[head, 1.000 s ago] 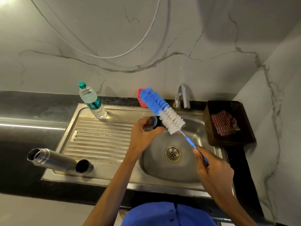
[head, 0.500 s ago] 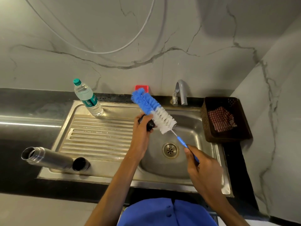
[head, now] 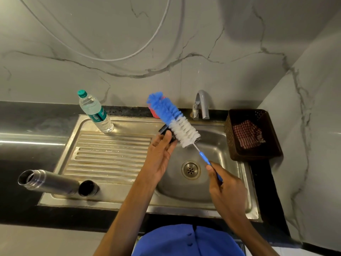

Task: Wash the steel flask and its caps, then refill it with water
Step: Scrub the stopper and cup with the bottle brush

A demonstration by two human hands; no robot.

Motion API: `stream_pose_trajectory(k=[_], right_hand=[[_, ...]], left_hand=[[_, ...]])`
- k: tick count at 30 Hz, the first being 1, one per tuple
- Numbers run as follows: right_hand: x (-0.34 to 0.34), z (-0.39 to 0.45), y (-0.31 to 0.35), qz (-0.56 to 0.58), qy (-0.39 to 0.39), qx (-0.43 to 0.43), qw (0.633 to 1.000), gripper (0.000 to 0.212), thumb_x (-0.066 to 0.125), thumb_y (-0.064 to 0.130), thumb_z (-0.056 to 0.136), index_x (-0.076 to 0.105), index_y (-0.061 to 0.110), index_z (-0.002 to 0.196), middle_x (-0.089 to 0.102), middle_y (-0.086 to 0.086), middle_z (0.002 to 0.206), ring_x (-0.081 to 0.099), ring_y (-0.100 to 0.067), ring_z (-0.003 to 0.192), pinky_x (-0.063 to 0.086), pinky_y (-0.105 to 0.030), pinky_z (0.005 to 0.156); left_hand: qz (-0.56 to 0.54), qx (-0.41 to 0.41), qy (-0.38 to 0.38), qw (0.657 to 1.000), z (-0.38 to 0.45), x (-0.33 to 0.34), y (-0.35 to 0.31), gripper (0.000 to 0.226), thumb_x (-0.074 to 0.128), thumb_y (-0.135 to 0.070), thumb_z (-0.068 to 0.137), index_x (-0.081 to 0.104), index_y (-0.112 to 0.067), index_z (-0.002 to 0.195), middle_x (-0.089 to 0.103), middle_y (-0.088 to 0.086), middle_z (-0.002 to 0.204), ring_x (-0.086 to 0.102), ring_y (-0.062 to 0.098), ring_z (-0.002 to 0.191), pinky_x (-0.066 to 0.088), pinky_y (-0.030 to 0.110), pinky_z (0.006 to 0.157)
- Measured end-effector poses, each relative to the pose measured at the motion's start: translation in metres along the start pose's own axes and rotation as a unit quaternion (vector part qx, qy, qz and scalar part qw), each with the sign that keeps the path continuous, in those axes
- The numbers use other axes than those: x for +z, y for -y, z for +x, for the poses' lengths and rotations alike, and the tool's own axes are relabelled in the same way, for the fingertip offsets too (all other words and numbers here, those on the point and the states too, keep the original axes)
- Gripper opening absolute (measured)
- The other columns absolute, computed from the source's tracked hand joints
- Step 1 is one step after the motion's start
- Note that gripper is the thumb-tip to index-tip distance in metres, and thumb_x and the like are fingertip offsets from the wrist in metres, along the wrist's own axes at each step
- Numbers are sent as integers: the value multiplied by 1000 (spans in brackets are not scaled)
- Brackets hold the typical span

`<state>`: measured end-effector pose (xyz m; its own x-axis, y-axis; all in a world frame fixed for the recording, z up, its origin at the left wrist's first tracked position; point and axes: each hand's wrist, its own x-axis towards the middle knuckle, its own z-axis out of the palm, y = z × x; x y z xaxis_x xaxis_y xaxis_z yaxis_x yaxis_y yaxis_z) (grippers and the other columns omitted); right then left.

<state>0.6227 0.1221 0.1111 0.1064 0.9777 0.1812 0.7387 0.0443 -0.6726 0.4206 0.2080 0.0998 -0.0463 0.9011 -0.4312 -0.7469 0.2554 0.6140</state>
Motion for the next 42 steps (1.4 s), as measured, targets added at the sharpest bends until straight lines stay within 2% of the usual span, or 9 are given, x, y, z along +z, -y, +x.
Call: stream_pose_trajectory(k=[3, 7, 9, 18, 23, 27, 34, 38, 42], right_hand=[[-1, 4, -1, -4, -10, 0, 1000, 16, 66, 25, 99, 77, 31, 109, 41, 18, 47, 47, -10, 45, 26, -13, 43], [-1, -1, -1, -9, 32, -39, 999, 17, 68, 24, 100, 77, 28, 113, 39, 27, 54, 41, -4, 40, 26, -11, 41], [4, 0, -3, -11, 38, -33, 999, 17, 69, 23, 98, 77, 28, 112, 38, 25, 52, 40, -4, 41, 26, -12, 42], [7, 10, -5, -14, 25, -11, 1000, 13, 66, 31, 100, 75, 34, 109, 43, 22, 50, 45, -3, 44, 32, -20, 45], [8, 13, -5, -10, 9, -18, 1000, 15, 65, 31, 100, 77, 31, 109, 40, 23, 49, 42, -2, 42, 29, -19, 45], [8, 8, -2, -13, 10, -26, 1000, 14, 68, 29, 98, 77, 32, 109, 40, 23, 48, 40, -1, 42, 27, -18, 46], [10, 11, -9, -16, 9, -16, 1000, 17, 62, 31, 101, 76, 32, 109, 39, 22, 48, 41, -3, 41, 28, -17, 43], [17, 4, -8, -14, 22, -14, 1000, 13, 65, 30, 101, 74, 33, 109, 44, 20, 50, 42, -3, 42, 28, -17, 44], [22, 16, -9, 12, 15, 41, 999, 19, 55, 44, 104, 72, 38, 110, 52, 11, 51, 50, -9, 44, 34, -24, 45]], left_hand=[[2, 0, -13, 1000, -1, 6, -2, 62, 75, -16, 88, 56, -1, 145, 70, 17, 135, 68, 24, 126, 60, 29, 97], [-87, -10, -38, 995, 6, 7, -9, 28, 56, -11, 100, 63, -1, 126, 71, 16, 120, 71, 24, 110, 58, 34, 100], [-127, -22, -34, 991, 4, 10, -6, 31, 55, -13, 95, 64, -4, 123, 70, 14, 114, 69, 24, 107, 55, 35, 102], [-22, -12, -43, 999, 8, 12, -9, 59, 79, -30, 84, 65, -7, 137, 73, 10, 133, 67, 21, 128, 54, 31, 106], [-4, 0, -40, 999, 5, 11, -9, 58, 78, -28, 85, 63, -4, 136, 72, 15, 133, 70, 23, 124, 61, 32, 97], [-65, 24, -53, 996, 10, 9, -19, 58, 77, -29, 86, 62, -3, 136, 71, 16, 134, 69, 24, 124, 56, 38, 105], [-42, 42, -65, 996, 8, 10, -10, 57, 75, -32, 88, 63, -3, 136, 73, 17, 130, 72, 23, 121, 62, 30, 92], [-29, 38, -53, 997, 11, 11, -9, 51, 61, -45, 100, 64, -9, 136, 73, 15, 131, 71, 21, 120, 57, 36, 102], [30, 29, -18, 999, -3, 18, 9, 53, 75, -38, 92, 67, -7, 135, 75, 12, 126, 67, 12, 97, 57, 23, 80]])
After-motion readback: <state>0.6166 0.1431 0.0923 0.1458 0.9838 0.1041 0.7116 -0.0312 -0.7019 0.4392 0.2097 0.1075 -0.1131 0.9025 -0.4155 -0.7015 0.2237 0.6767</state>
